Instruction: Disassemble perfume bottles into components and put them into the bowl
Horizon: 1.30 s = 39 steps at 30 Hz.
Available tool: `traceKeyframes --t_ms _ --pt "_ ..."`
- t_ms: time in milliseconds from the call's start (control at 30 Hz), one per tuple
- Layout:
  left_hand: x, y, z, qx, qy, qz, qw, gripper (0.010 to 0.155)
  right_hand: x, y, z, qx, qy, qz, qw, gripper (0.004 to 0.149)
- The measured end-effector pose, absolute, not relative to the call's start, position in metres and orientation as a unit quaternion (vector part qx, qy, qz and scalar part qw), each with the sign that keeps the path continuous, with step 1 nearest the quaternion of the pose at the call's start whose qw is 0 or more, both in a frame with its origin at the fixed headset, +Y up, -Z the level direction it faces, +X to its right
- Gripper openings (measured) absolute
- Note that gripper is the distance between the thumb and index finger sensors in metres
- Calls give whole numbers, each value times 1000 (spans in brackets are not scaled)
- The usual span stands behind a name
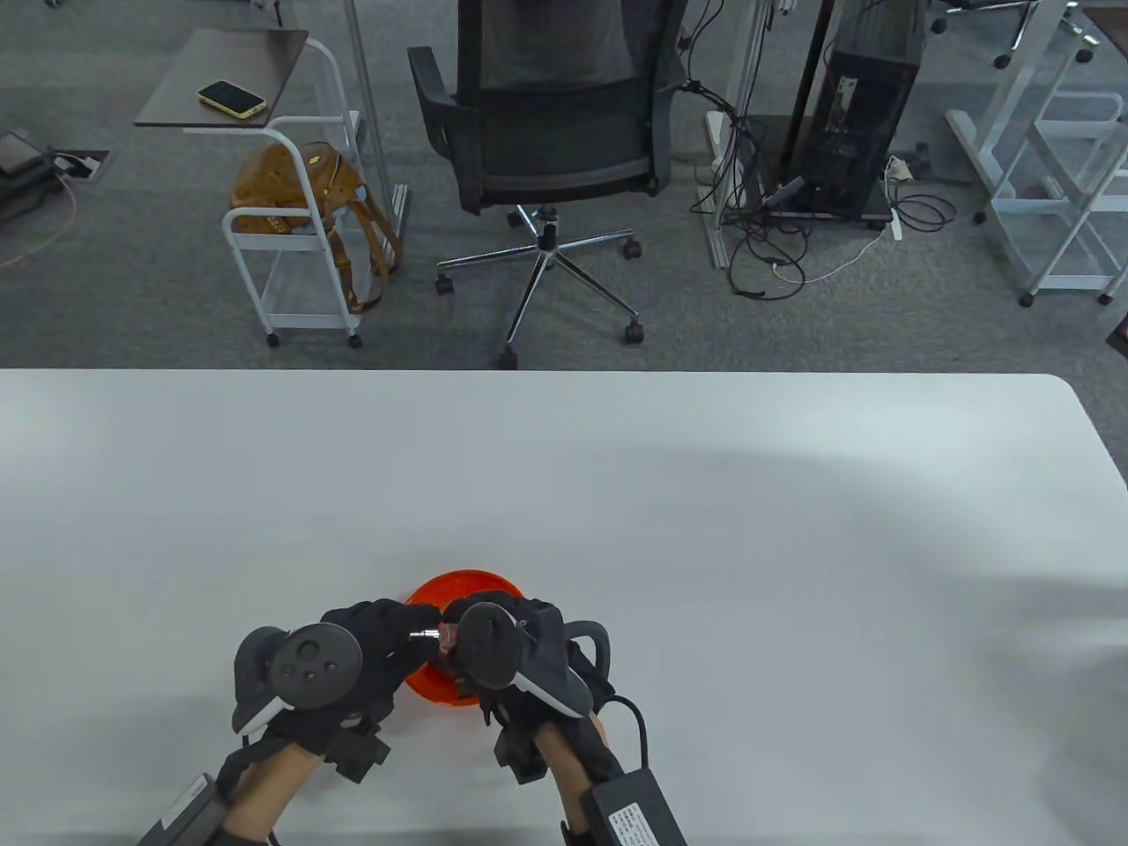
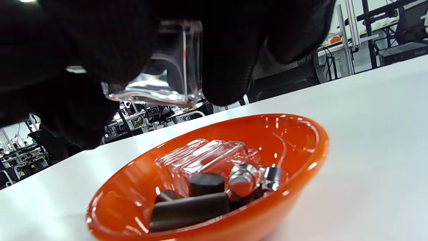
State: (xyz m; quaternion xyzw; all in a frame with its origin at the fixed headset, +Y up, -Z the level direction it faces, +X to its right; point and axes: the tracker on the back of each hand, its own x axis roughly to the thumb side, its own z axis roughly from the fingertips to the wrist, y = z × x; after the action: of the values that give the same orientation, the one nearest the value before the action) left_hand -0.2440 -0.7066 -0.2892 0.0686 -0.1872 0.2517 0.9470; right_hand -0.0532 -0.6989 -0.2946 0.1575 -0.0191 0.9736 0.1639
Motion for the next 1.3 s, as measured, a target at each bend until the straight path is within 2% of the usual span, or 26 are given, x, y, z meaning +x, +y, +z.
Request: traceKeyframes --t_ms 167,233,300,400,533,667,833,900,1067,1167,1300 --pt "-248 -706 -292 32 -212 313 925 61 -54 -699 -295 158 -26 976 150 55" --pt "-249 -705 -292 47 -203 308 928 50 -53 -698 -295 157 -26 974 159 55" --pt "-248 -706 -292 47 -200 300 932 48 -54 -698 -294 160 -28 975 154 55" --pt "-246 -708 -290 59 -189 275 941 51 -55 -699 -293 166 -30 976 137 55" --pt "-246 -708 -291 37 -212 298 930 57 -55 -700 -294 165 -31 978 126 55" --pt "-247 -707 -293 50 -202 300 931 49 -53 -695 -294 161 -40 975 146 55" --pt "-245 -709 -292 52 -191 281 939 52 -53 -697 -293 165 -37 977 129 55" --pt "-247 -708 -292 27 -213 296 931 57 -53 -697 -293 164 -37 977 128 55" --pt "-247 -706 -292 42 -211 293 932 48 -53 -692 -291 167 -44 976 133 55" --pt "-245 -707 -292 55 -195 275 940 51 -53 -693 -291 169 -44 977 122 55" --pt "-246 -706 -291 35 -217 287 932 54 -52 -695 -292 166 -39 977 124 55"
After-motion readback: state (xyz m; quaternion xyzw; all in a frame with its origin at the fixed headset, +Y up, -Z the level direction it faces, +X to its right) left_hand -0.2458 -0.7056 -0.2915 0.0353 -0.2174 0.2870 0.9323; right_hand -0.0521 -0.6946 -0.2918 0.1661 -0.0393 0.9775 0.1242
